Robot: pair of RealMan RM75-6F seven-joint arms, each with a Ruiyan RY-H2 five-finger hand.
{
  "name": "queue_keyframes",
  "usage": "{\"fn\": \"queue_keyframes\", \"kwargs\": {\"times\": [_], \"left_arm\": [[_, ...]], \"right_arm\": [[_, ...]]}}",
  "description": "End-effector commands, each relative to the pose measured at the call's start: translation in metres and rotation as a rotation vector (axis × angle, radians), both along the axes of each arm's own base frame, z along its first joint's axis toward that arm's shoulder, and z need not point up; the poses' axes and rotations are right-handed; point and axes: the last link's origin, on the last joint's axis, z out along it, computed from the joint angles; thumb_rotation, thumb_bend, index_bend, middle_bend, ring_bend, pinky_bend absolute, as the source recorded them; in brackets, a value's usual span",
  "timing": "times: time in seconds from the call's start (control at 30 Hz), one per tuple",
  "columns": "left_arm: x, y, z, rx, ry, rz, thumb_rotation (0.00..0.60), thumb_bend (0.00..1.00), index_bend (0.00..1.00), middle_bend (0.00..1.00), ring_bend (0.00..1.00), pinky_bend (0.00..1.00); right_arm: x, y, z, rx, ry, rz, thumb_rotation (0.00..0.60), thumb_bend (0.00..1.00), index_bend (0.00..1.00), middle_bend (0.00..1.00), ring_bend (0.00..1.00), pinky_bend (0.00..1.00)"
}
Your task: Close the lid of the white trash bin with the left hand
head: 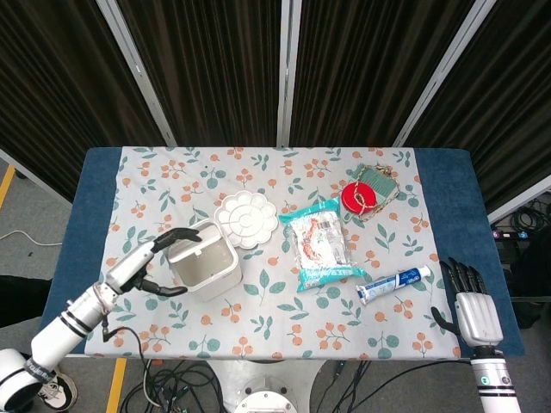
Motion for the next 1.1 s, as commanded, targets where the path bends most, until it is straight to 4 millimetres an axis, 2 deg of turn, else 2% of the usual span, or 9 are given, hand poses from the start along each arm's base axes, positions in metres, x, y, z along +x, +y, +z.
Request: {"fn": "queue_keyframes", "kwargs": {"times": [0.03,0.43,0.6,0.7,1.1], "left_arm": [[0.002,-0.017,-0.012,0.116,0.175,-0.126,0.374,0.00,0.13,0.18,0.06,0.09],[-0.006,-0.032,-0.029,0.243,0.343,-0.221,0.396,0.00,0.13,0.19,0.06,0.09],[-0.010,-0.037,-0.033,0.271,0.384,-0.245,0.407,0.00,0.13,0.22,0.06,0.09],[-0.012,-0.038,-0.035,0.270,0.395,-0.243,0.434,0.00,0.13,0.24,0.06,0.09],[-0.019,-0.042,-0.044,0.267,0.418,-0.246,0.434,0.00,0.13,0.25,0.06,0.09]], "right_arm": [[0.000,0.000,0.000,0.001,0.000,-0.001,0.600,0.21,0.00,0.00,0.00,0.00],[-0.002,0.000,-0.001,0.004,0.001,-0.010,0.600,0.21,0.00,0.00,0.00,0.00],[-0.002,0.000,-0.003,0.006,0.002,-0.011,0.600,0.21,0.00,0.00,0.00,0.00],[-0.001,0.000,-0.003,0.007,0.002,-0.010,0.600,0.21,0.00,0.00,0.00,0.00],[-0.002,0.000,-0.004,0.009,0.002,-0.012,0.600,0.21,0.00,0.00,0.00,0.00]]}}
